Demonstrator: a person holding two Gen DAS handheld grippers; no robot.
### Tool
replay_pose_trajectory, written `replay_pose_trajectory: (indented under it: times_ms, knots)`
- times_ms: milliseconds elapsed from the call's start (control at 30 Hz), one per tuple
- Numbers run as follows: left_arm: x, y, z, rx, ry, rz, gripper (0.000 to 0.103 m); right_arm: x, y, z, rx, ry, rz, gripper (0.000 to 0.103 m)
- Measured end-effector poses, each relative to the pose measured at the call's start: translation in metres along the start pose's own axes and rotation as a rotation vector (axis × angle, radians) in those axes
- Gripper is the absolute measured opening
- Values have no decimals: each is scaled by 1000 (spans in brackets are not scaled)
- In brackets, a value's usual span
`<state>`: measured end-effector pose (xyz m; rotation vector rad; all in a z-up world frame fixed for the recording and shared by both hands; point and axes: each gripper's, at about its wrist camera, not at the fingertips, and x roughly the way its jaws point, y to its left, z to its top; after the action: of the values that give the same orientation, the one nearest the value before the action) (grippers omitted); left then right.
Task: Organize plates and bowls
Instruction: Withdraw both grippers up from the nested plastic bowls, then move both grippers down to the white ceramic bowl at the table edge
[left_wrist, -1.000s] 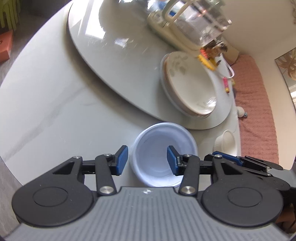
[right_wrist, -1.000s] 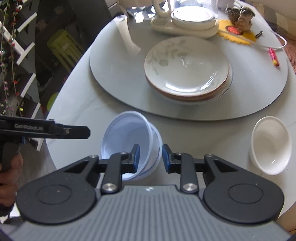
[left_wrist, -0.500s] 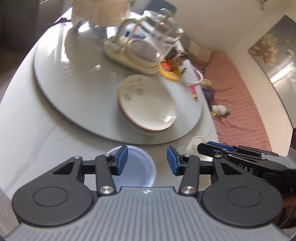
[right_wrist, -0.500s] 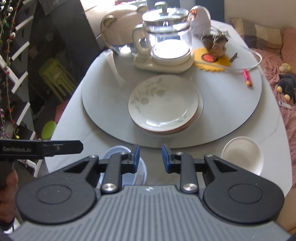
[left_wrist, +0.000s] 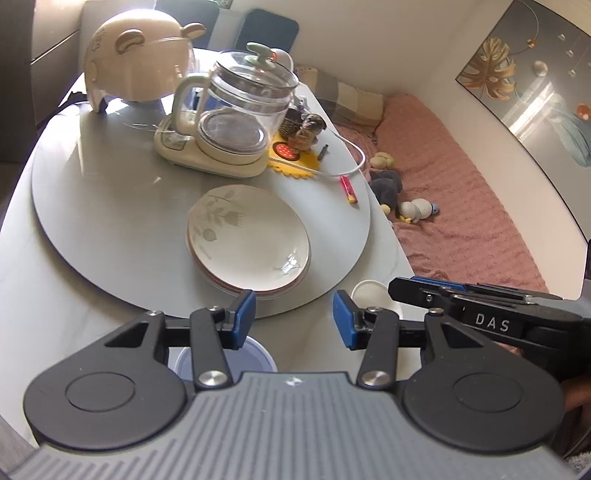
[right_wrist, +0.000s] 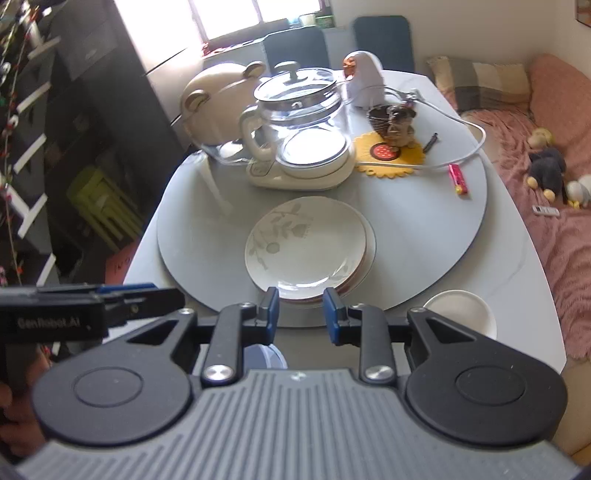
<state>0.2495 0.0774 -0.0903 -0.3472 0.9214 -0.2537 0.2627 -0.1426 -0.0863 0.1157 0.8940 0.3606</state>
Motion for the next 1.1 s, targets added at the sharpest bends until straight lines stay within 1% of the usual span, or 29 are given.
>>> replay_pose_trajectory:
  times_ms: [133,200,233,333,467,600,733,833,900,933,1000,1067,1100]
  knots:
    - [8,-10,3,27,18,-18,52,-4,-8,-7,6,4,-32,30]
    - [15,-17,4,39,20,-11,52,-4,-16,-9,10,5,-39,30]
    - [18,-20,6,36,25,-7,52,-2,-22,-8,21,8,-35,30]
    - [24,-23,10,-20,28,-8,52,4,-43,2,57,23,-37,30]
    - [34,-30,13,-41,36,70,52,9,-65,12,52,20,-20,30]
    - [46,-40,17,-77,45,96,52,15,-81,15,20,30,10,30]
    - [55,-57,22,-68,43,114,52,18,-93,17,5,28,23,30]
    - [59,-66,25,-70,27,127,52,21,-98,20,-5,25,30,30]
    - [64,-69,27,-101,28,118,52,21,-102,22,-13,20,37,30]
    - [68,-71,29,-115,29,101,52,20,-104,21,-12,17,40,30]
    - [77,-77,33,-109,33,85,52,20,-111,19,-5,21,47,30]
    - [86,-84,35,-96,50,81,52,20,-119,18,4,26,34,30]
    - [89,-87,35,-100,55,63,52,20,-123,17,15,28,26,30]
